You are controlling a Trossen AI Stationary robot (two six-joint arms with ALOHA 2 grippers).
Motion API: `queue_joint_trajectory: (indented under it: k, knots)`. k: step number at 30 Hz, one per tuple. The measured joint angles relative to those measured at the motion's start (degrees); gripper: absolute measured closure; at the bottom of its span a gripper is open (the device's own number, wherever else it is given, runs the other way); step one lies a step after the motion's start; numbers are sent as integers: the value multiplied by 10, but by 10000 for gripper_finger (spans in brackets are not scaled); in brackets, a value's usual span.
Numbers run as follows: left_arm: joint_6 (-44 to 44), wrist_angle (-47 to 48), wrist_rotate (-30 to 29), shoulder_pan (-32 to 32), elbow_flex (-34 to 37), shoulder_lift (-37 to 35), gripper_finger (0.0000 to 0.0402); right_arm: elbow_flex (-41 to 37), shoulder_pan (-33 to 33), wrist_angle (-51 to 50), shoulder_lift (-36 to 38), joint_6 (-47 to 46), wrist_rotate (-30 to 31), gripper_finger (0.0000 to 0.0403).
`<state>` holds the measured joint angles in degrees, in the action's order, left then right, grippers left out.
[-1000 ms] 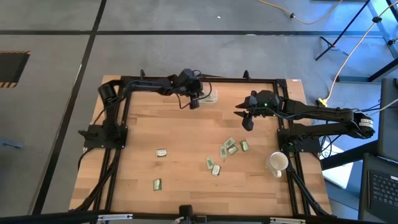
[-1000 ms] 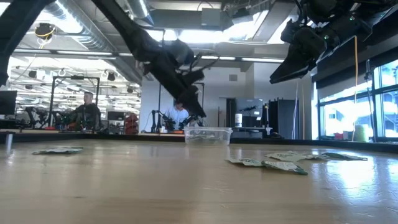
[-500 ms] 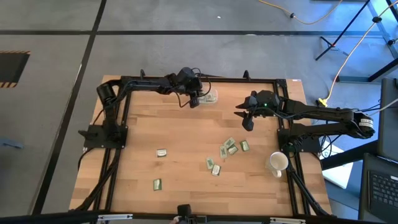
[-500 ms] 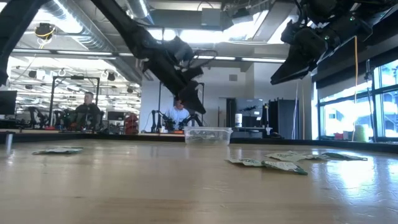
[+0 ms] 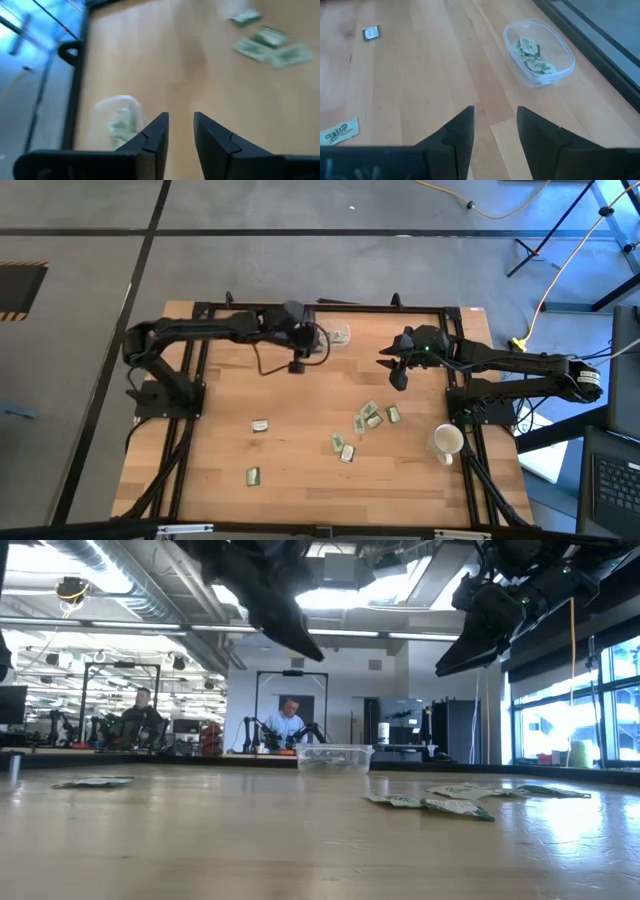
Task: Pick and place items into bin
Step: Put the green stevia packet into the transparent bin
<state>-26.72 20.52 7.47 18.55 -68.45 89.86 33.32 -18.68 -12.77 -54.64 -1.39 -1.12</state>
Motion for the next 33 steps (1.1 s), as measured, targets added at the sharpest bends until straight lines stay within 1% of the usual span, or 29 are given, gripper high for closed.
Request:
queue_joint_trajectory:
  k: [2, 7, 9, 14, 17, 22, 27, 33]
  knots:
    - [28, 63, -9, -24, 0, -14, 313, 0, 0, 0, 0, 3, 0, 251]
    - [115, 226, -74, -95, 0, -25, 317, 0, 0, 0, 0, 4, 0, 251]
    - [147, 268, -79, -124, 0, -25, 319, 0, 0, 0, 0, 3, 0, 251]
    - [236, 337, -80, -198, 2, -21, 324, 0, 0, 2, -4, -2, 0, 251]
    - [292, 349, -89, -244, 19, -22, 327, 0, 0, 1, -7, -17, 0, 251]
    - [378, 348, -122, -311, 76, -28, 329, 0, 0, -1, -8, -41, 0, 251]
    - [445, 318, -125, -345, 129, -29, 329, 0, 0, 0, -8, -46, 0, 251]
    - [484, 286, -107, -362, 185, -29, 329, 0, 0, 0, -8, -61, 0, 251]
